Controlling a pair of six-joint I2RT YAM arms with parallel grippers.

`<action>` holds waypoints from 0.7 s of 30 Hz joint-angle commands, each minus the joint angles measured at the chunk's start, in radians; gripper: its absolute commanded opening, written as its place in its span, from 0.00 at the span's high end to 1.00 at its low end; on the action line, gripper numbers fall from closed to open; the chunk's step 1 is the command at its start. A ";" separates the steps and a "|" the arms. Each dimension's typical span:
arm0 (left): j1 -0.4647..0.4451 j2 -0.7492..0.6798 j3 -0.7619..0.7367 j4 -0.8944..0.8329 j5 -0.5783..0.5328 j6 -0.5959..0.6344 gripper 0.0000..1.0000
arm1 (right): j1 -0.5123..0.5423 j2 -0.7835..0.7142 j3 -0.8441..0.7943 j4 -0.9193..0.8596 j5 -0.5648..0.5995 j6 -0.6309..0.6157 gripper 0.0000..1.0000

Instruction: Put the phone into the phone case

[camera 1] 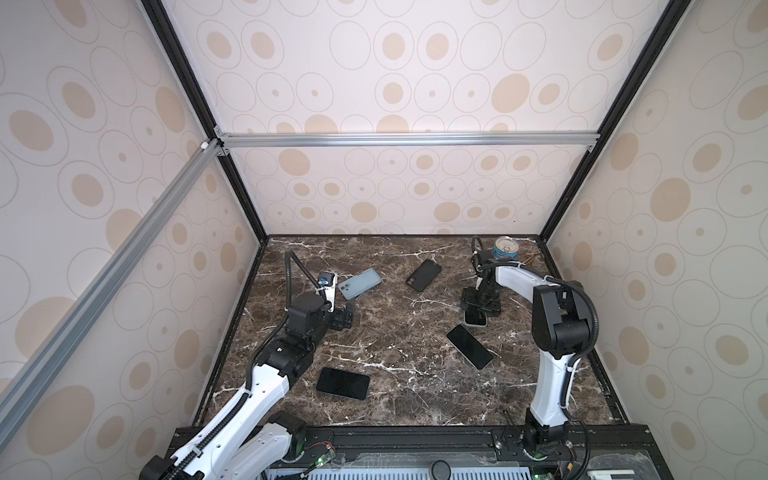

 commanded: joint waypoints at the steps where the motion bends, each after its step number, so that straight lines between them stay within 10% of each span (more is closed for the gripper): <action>1: 0.007 -0.015 0.012 0.016 0.007 -0.010 0.07 | -0.039 0.011 -0.075 -0.051 -0.008 -0.016 0.16; 21: 0.007 -0.011 0.012 0.016 0.005 -0.009 0.07 | -0.036 -0.211 -0.164 0.007 0.024 -0.026 0.01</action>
